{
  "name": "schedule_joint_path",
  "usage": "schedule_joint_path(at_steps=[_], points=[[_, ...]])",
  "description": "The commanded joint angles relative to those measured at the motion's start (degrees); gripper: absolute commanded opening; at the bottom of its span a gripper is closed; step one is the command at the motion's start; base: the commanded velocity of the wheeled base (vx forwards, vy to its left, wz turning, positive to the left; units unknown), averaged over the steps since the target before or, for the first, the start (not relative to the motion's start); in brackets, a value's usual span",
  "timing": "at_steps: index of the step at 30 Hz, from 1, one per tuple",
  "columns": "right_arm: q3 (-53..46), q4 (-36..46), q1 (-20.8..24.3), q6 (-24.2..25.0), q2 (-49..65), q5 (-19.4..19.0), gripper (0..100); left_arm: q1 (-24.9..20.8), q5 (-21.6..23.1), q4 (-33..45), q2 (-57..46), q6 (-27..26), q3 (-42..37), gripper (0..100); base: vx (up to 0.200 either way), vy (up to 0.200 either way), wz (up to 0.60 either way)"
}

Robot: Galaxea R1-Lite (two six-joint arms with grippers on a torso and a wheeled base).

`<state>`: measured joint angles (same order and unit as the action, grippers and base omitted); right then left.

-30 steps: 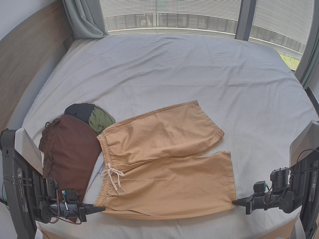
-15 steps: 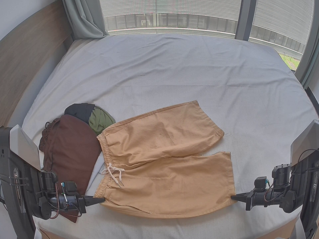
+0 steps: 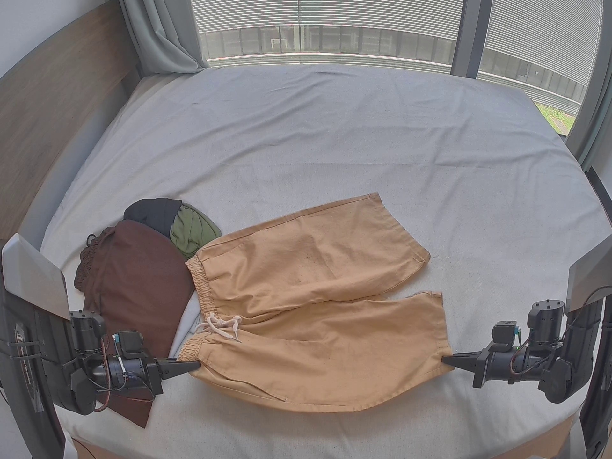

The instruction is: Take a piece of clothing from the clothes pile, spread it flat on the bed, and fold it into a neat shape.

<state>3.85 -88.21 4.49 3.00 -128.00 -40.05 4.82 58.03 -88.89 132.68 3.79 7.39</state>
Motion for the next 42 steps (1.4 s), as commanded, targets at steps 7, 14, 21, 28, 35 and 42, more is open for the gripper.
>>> schedule_joint_path(at_steps=[7, 14, 21, 28, 35, 42], points=[[0.45, -0.03, 0.08, 1.22, 3.81, -0.82, 0, 0.11, -0.11, -0.05, -0.49, 0.78, 1.31, 0, 0.000, 0.000, 0.00], [0.10, -0.03, 0.08, 1.31, 5.04, -0.82, 0, 0.55, -0.11, -0.14, -0.67, 1.48, 2.10, 0, 0.000, 0.000, 0.00], [-0.86, 0.06, 0.08, 1.48, 7.42, -0.91, 0, 0.63, -0.20, -0.14, -0.76, 2.54, 2.98, 0, 0.000, 0.000, 0.00], [-2.45, 0.06, 1.23, 1.48, 10.23, -0.91, 0, 0.63, -0.55, -0.14, -0.85, 3.77, 3.86, 0, 0.000, 0.000, 0.00], [-2.36, 0.06, 1.84, 1.57, 12.07, -0.91, 0, 0.81, -0.72, -0.14, -0.85, 4.12, 4.65, 0, 0.000, 0.000, 0.00], [-0.51, 0.06, 1.93, 3.15, 13.30, -0.91, 0, 0.99, -0.72, -0.14, -3.13, 6.84, 4.83, 0, 0.000, 0.000, 0.00]])
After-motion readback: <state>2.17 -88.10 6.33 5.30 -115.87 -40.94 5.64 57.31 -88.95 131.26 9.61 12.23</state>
